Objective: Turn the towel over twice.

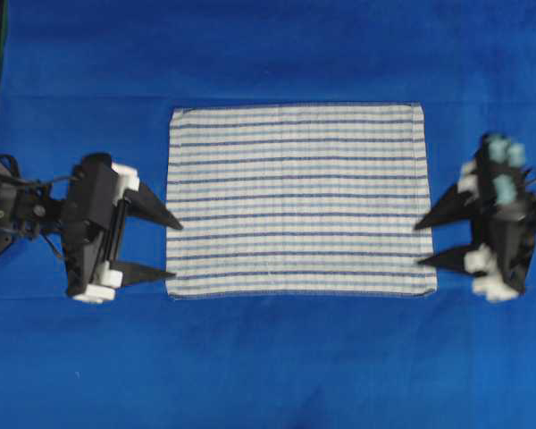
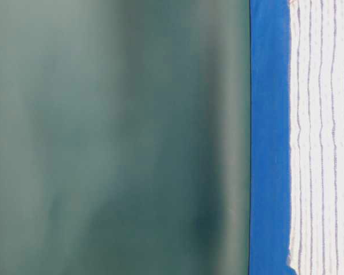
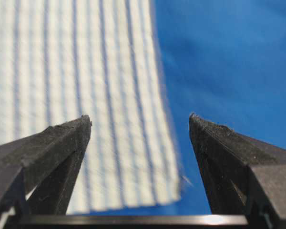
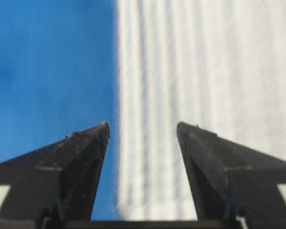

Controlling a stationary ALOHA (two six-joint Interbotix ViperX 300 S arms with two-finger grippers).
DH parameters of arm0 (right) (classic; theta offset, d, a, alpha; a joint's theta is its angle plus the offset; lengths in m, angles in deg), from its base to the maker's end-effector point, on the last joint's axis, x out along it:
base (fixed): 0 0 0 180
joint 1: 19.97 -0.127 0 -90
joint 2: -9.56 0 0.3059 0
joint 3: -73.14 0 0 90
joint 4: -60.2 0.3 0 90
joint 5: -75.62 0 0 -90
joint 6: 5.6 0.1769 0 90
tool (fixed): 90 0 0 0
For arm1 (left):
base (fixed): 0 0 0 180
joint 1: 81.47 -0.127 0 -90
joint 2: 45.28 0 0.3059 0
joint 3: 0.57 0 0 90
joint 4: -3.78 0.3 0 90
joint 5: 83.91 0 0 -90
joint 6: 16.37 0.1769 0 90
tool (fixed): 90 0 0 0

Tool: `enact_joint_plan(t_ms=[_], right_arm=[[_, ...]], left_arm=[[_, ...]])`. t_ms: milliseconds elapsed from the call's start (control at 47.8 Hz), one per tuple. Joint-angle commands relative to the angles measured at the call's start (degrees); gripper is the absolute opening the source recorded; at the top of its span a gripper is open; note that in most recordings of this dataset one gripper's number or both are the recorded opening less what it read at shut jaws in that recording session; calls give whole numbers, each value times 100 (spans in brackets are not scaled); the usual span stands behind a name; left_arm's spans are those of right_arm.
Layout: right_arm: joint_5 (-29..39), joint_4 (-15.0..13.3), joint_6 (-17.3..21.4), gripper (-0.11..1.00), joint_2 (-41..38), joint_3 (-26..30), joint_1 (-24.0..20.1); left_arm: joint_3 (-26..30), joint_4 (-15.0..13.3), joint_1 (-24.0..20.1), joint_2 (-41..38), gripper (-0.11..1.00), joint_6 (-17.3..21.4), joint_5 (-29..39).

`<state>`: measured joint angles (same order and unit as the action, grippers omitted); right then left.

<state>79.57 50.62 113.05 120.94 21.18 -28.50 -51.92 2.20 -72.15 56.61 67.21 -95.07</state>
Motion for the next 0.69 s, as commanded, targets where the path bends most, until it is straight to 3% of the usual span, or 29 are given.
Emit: enact_joint_plan(t_ms=[0,125,272,460,669], right_arm=[[9,-519,-9,65,536,0,308],[35,-1169,-9,65,1310,-114,817],[35,-1582,-9,65,1934,-325,1433],[-211,-1608,0,65,2312,-826,2048],[-606,-1564,79,65,2145,-1055,2153]], left_arm=[[-26,-9,-272,413,77,290,-62],[-237,-9,-703,773,77,571,-272],[-519,-9,-1099,1239,77,615,-659],[-976,-9,-1301,1626,77,615,-1046],[-1160,-9,-1327,1802,77,606,-1230]])
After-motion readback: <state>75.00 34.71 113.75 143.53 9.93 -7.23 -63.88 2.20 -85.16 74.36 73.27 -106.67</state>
